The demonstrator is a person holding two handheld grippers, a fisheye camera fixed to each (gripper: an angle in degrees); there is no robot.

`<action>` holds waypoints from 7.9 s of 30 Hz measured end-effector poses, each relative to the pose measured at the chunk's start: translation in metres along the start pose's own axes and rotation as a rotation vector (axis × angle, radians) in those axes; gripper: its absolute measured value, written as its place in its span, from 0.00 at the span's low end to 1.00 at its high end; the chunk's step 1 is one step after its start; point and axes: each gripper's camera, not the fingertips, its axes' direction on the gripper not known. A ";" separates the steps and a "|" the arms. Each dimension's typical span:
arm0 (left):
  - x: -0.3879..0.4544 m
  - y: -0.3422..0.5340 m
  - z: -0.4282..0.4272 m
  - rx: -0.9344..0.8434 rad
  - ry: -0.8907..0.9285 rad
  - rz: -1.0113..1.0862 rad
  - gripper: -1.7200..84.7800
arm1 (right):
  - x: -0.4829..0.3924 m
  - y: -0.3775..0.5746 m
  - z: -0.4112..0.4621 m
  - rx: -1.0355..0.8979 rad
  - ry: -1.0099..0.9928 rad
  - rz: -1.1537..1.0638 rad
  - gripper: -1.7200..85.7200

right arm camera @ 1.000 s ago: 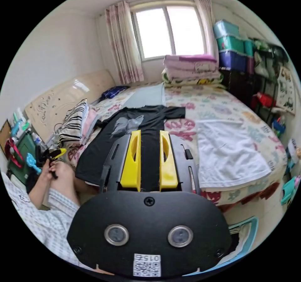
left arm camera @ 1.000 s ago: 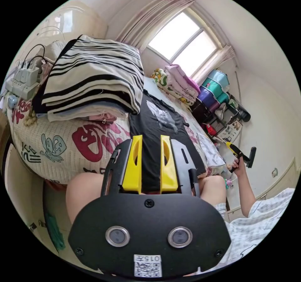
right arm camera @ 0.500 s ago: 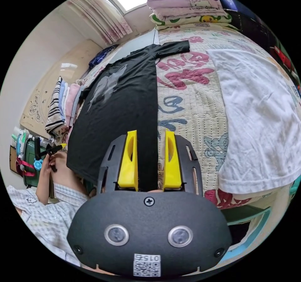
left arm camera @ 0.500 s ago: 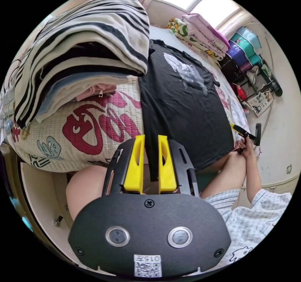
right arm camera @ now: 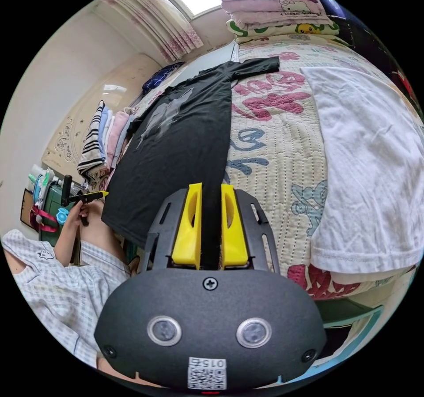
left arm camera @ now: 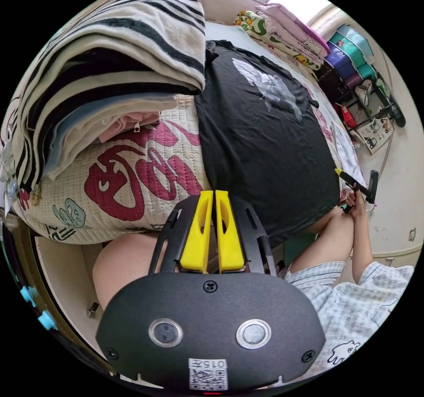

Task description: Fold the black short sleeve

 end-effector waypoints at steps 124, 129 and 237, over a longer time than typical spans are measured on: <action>0.431 -0.449 0.495 0.341 0.226 0.489 0.03 | -0.091 -0.363 0.013 0.429 0.193 0.090 0.02; 0.346 -0.385 0.451 0.340 0.174 0.549 0.03 | -0.162 -0.339 0.014 0.336 0.119 -0.174 0.03; 0.118 -0.121 0.301 0.371 0.016 0.326 0.07 | -0.077 -0.323 0.296 -0.132 0.115 -0.301 0.04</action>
